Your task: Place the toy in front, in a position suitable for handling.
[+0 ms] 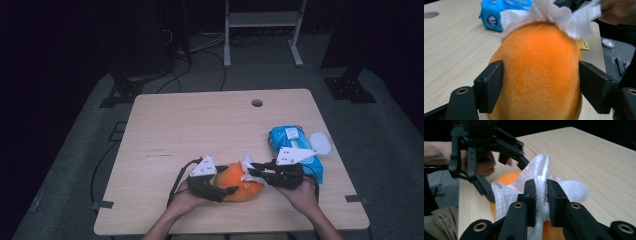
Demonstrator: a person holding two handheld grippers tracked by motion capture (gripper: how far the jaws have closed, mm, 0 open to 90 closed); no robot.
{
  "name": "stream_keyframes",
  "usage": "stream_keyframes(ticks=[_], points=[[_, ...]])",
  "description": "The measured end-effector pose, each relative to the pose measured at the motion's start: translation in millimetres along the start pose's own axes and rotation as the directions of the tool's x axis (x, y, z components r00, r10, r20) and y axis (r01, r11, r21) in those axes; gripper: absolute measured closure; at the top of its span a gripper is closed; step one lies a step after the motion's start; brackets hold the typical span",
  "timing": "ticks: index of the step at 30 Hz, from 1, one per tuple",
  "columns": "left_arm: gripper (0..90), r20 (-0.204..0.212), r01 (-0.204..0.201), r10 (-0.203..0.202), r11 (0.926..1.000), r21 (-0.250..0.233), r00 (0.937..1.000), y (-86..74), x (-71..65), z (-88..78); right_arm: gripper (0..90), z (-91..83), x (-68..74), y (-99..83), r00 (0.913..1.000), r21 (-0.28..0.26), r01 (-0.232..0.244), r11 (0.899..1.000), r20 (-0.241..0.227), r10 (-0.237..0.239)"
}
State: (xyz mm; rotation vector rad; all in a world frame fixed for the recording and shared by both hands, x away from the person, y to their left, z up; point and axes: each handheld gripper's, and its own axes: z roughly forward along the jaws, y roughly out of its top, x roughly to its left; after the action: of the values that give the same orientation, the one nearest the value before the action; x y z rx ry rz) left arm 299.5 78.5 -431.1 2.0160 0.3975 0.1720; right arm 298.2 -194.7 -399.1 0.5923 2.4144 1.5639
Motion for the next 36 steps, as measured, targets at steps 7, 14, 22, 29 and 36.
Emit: stream_keyframes(ticks=[7,14,22,29,36], points=[[19.3,0.057,0.055,-0.054,0.9981,-0.029,0.9969,0.0,6.4,-6.2,77.5,3.6,0.9,-2.0,0.9999,0.030,0.013,0.999,-0.005,-0.013],[23.0,0.030,0.010,-0.010,0.9999,-0.012,0.9995,3.4,-1.3,1.1,77.5,8.9,13.2,6.5,0.9987,0.016,0.047,0.999,-0.020,-0.047],[10.2,0.002,0.035,-0.035,0.9990,0.028,0.9994,3.5,2.7,-2.5,77.6,15.6,17.0,7.4,0.9971,0.039,0.072,0.997,-0.028,-0.071],[22.4,0.012,0.013,-0.013,0.9994,0.032,0.9998,2.8,0.6,0.5,77.6,10.3,14.7,8.1,0.9985,0.030,0.053,0.998,-0.015,-0.053],[25.8,0.015,-0.085,0.084,0.9944,0.062,0.9963,2.3,-8.5,3.5,77.6,26.5,29.9,12.7,0.9927,0.072,0.112,0.991,-0.053,-0.108]])
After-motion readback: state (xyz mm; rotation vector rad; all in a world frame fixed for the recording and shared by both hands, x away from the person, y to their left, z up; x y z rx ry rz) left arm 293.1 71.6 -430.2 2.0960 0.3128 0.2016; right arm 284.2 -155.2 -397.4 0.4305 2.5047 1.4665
